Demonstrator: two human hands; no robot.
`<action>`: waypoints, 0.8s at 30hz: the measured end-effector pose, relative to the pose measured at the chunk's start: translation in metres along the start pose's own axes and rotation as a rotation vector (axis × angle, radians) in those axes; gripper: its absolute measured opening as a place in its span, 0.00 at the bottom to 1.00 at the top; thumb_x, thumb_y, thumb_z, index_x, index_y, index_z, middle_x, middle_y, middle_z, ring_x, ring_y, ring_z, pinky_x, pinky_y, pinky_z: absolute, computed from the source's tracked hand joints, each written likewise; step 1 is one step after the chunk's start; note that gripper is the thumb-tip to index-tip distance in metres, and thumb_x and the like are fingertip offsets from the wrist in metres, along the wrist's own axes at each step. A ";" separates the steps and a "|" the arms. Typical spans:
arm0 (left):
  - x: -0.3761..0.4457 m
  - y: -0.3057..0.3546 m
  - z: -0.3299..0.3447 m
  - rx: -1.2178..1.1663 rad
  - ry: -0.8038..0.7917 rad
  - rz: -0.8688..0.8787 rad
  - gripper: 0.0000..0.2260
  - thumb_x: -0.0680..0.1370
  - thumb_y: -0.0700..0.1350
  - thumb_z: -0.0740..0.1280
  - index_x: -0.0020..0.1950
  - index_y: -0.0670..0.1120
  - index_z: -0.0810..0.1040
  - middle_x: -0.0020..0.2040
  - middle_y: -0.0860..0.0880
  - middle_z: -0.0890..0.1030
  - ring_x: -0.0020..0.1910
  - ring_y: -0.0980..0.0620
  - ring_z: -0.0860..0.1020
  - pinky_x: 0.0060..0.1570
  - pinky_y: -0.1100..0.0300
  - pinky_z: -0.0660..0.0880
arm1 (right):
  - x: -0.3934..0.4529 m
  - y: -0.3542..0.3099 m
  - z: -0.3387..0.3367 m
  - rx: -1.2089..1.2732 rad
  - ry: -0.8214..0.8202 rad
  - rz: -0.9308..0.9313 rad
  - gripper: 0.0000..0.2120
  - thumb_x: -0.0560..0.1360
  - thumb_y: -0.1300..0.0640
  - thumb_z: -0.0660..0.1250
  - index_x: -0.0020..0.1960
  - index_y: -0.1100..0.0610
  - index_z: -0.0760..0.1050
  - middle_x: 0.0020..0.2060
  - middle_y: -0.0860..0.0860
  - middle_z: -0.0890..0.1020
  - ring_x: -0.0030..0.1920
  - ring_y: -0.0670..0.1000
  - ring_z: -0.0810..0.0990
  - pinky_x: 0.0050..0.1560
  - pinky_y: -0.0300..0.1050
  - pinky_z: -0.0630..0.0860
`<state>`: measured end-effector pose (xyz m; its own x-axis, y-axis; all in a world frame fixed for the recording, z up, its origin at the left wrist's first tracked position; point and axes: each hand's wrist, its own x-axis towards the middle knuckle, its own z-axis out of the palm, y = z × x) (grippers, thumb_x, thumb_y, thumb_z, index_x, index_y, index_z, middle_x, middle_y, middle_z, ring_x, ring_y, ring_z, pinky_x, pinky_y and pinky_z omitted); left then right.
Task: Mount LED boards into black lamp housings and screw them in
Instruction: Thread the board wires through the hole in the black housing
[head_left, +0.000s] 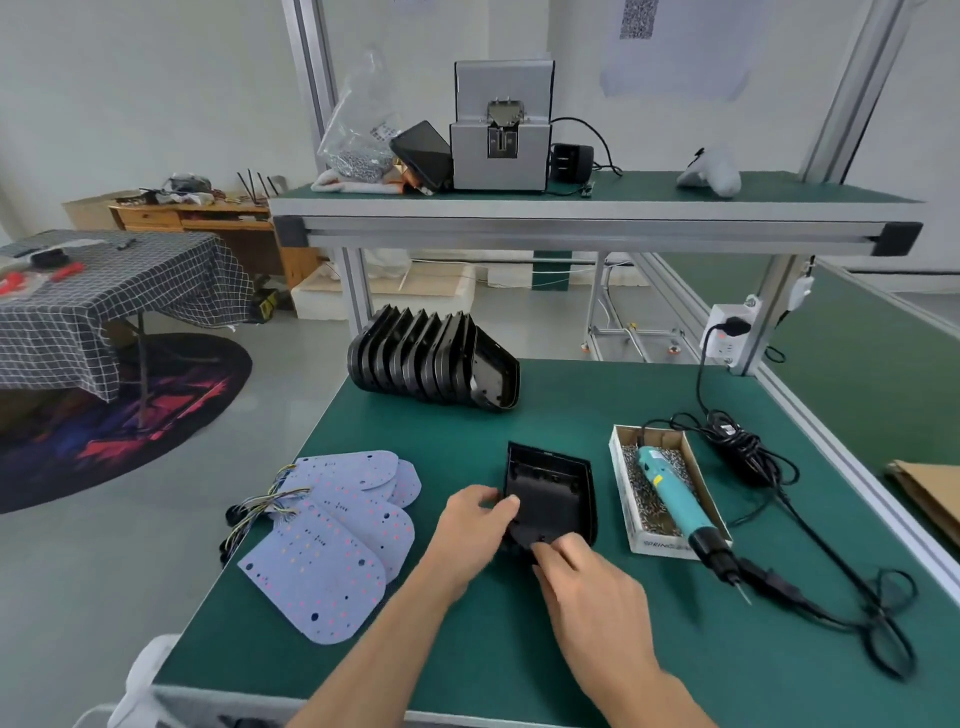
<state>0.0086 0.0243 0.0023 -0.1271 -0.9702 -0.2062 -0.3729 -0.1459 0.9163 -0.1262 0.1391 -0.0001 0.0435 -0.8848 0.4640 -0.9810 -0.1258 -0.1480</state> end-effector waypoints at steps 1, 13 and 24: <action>-0.005 -0.006 0.000 0.014 -0.016 -0.008 0.08 0.80 0.51 0.68 0.53 0.48 0.81 0.40 0.47 0.86 0.30 0.53 0.80 0.28 0.63 0.72 | -0.007 0.000 -0.001 -0.023 0.005 -0.023 0.18 0.61 0.60 0.86 0.48 0.52 0.85 0.38 0.49 0.78 0.28 0.53 0.78 0.21 0.46 0.68; -0.084 -0.016 -0.088 0.468 0.582 0.048 0.11 0.81 0.59 0.64 0.56 0.54 0.79 0.44 0.58 0.81 0.42 0.53 0.78 0.44 0.56 0.68 | -0.037 -0.002 0.006 0.036 0.276 -0.047 0.15 0.76 0.48 0.63 0.48 0.53 0.87 0.43 0.48 0.84 0.23 0.54 0.74 0.24 0.40 0.69; -0.051 -0.077 -0.198 0.333 0.473 -0.197 0.16 0.78 0.45 0.68 0.35 0.46 0.64 0.33 0.48 0.64 0.34 0.48 0.61 0.34 0.55 0.57 | 0.006 -0.054 0.001 0.263 0.311 -0.104 0.15 0.78 0.46 0.65 0.53 0.54 0.87 0.46 0.45 0.82 0.27 0.46 0.75 0.75 0.71 0.62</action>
<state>0.2263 0.0472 0.0101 0.3669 -0.9229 -0.1167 -0.6246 -0.3374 0.7043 -0.0731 0.1399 0.0101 0.0410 -0.6887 0.7239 -0.8908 -0.3534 -0.2857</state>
